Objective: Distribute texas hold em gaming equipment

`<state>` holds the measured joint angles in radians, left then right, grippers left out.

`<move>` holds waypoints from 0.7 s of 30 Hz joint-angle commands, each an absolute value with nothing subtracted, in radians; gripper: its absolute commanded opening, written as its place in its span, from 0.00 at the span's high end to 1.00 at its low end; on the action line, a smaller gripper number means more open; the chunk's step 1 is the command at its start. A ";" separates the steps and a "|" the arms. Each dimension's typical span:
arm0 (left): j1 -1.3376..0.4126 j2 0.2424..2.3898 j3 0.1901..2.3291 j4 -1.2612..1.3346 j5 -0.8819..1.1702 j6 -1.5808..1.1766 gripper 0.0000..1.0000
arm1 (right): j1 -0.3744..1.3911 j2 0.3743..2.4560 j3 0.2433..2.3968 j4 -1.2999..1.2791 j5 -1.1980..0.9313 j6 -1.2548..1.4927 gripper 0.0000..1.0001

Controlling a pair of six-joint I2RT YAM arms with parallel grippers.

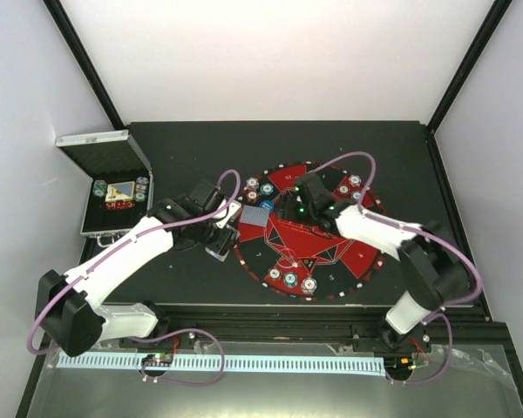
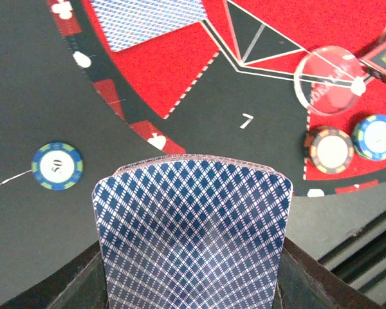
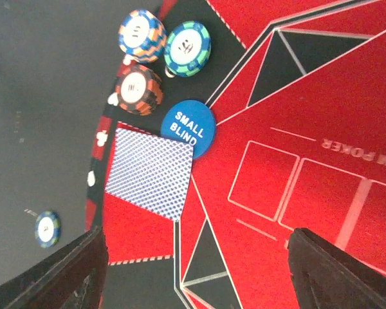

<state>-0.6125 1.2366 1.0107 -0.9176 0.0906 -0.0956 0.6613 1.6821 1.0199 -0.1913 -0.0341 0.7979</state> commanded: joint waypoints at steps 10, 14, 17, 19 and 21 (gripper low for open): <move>-0.807 1.251 1.009 -0.859 0.201 -0.044 0.44 | 0.520 1.144 0.741 -0.340 -0.402 0.494 0.13; -0.877 1.268 1.009 -0.846 0.217 -0.035 0.44 | 0.522 1.109 0.720 -0.324 -0.655 0.485 0.11; -0.908 1.273 1.012 -0.844 0.225 -0.029 0.44 | 0.536 1.110 0.687 -0.248 -0.799 0.527 0.09; -0.923 1.273 1.014 -0.844 0.229 -0.025 0.44 | 0.558 1.120 0.682 -0.239 -0.815 0.523 0.08; -0.937 1.273 1.017 -0.845 0.234 -0.022 0.44 | 0.574 1.147 0.688 -0.250 -0.831 0.505 0.08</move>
